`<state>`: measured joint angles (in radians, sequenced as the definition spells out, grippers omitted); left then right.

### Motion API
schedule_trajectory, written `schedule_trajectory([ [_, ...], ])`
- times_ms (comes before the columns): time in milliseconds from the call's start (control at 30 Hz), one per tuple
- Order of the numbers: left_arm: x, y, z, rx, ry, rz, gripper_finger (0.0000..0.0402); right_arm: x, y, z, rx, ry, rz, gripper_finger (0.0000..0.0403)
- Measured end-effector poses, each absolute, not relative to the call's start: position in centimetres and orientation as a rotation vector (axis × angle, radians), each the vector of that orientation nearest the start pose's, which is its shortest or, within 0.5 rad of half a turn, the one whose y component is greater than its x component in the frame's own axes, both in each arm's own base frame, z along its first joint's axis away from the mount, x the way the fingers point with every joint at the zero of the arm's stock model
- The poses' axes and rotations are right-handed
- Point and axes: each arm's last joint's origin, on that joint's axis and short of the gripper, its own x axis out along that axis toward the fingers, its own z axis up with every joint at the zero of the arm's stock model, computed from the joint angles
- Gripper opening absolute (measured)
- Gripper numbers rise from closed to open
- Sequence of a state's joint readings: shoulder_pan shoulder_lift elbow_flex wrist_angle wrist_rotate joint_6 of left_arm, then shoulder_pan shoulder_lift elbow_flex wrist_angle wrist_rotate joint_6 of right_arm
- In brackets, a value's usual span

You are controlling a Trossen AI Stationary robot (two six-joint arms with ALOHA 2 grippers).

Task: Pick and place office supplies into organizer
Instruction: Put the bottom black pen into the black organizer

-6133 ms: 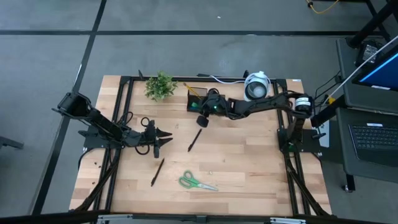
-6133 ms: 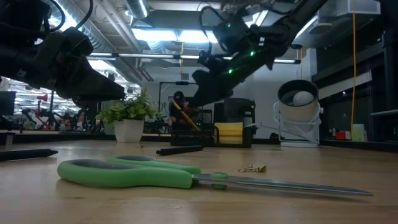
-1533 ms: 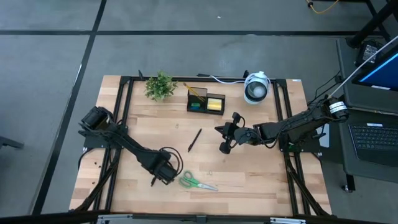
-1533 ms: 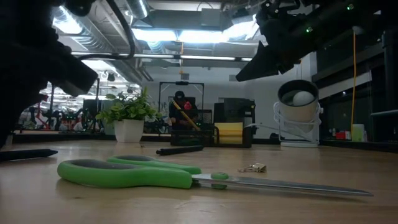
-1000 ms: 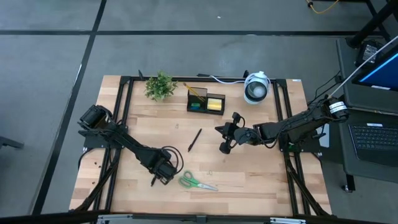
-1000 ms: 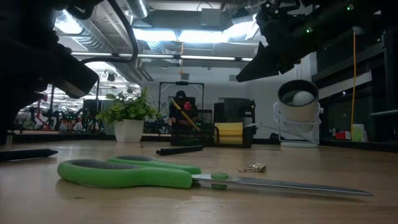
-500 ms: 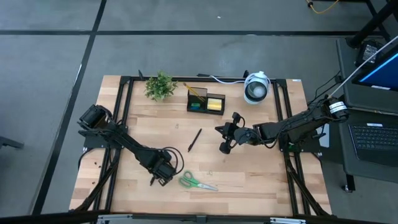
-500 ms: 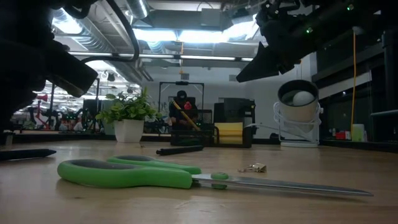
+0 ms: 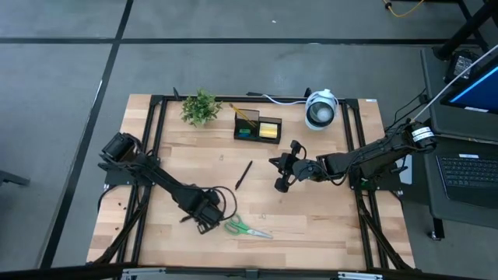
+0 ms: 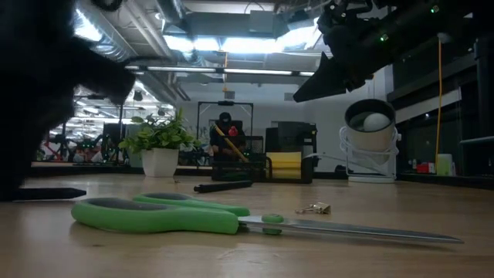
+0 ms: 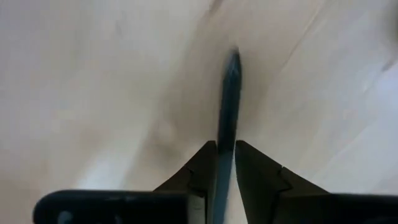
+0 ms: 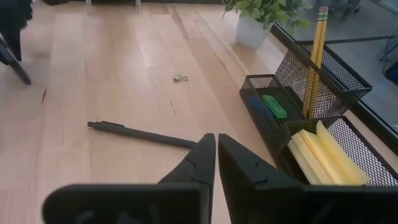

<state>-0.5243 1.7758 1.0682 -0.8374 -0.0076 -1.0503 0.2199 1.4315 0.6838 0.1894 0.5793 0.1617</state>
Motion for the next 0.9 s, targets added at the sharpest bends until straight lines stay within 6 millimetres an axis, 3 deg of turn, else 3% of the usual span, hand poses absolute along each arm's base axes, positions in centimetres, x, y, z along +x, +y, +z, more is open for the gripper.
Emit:
schedule_trajectory([
  [400,26.1,-13.5,19.0,-0.455,1.396,0.372,0.0033,27.8,4.6,19.4,-0.071,0.488,-0.388,0.0026],
  [600,26.0,-13.7,19.1,-0.429,1.407,0.333,0.0048,27.8,4.6,19.3,-0.076,0.500,-0.388,0.0026],
  [900,25.3,-15.2,18.2,-0.384,1.432,0.295,0.0111,27.8,4.6,19.2,-0.078,0.505,-0.388,0.0026],
])
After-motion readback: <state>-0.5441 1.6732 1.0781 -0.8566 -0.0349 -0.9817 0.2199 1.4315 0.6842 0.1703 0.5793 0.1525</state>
